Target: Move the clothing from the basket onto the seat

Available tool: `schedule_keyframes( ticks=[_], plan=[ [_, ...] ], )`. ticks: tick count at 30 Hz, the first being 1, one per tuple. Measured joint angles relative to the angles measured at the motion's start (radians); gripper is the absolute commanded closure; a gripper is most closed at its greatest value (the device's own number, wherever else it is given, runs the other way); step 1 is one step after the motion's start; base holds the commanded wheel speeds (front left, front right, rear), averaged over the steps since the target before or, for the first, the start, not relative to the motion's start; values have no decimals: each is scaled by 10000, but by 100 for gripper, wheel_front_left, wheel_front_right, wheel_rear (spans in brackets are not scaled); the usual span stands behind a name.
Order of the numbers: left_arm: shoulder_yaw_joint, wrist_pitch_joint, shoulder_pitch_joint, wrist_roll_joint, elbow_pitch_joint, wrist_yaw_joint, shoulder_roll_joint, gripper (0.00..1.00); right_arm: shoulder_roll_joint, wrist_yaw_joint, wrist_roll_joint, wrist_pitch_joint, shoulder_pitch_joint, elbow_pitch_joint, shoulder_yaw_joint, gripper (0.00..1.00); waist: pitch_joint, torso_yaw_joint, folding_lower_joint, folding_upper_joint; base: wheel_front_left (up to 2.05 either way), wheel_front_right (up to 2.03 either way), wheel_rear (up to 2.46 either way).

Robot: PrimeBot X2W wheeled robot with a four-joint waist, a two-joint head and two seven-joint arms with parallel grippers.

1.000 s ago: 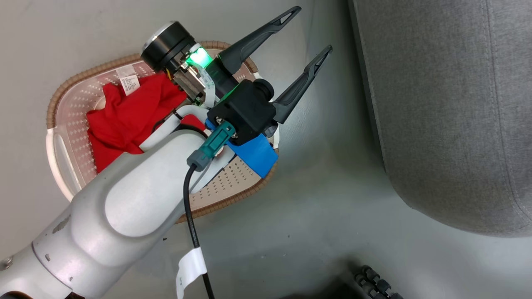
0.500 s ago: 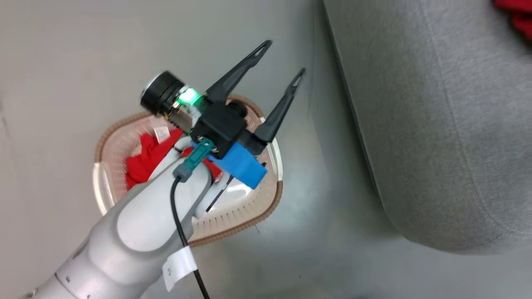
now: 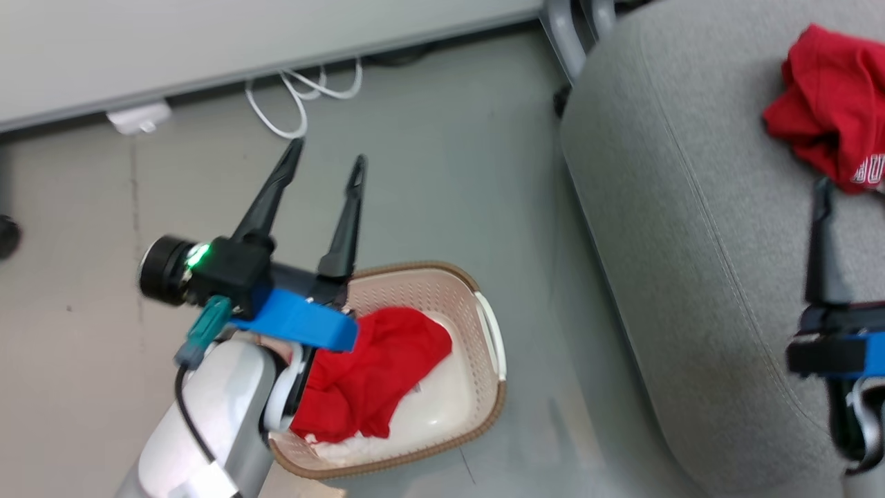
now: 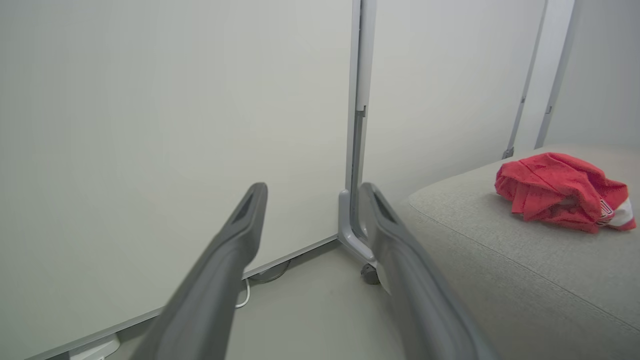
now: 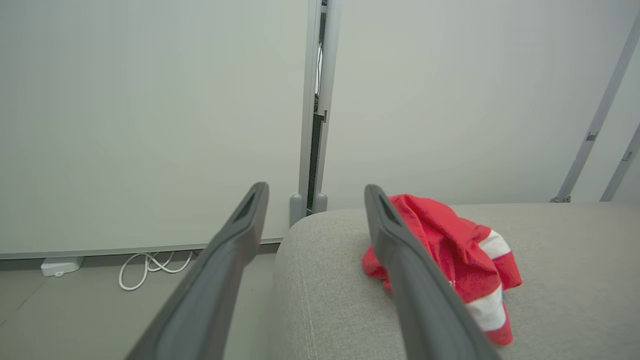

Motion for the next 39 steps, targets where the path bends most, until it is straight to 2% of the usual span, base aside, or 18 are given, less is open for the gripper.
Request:
schedule_keyframes(
  ticks=[8, 18, 27, 39],
  plan=[
    [2019, -2, 1843, 679, -422, -174, -445, 0, 366, 0, 6, 2, 1214, -535, 805, 0, -1219, 774, -1, 0, 0, 0, 0],
    [3917, -2, 3696, 1601, -1045, -727, -1275, 0, 1080, 0, -50, 2, 2180, -719, 1235, 0, -2293, 1546, -1, 0, 0, 0, 0],
    [4773, -2, 4807, 2125, -1158, -1074, -1774, 0, 1473, -2, -142, 2, 2944, -349, 1475, 0, -2855, 1788, 0, 0, 0, 0, 0],
    [5127, -2, 5104, 2541, -1032, -1308, -1894, 0, 1551, -2, -90, 2, 3052, 98, 1565, 0, -2937, 1771, 1, 1, 0, 0, 0]
  ],
)
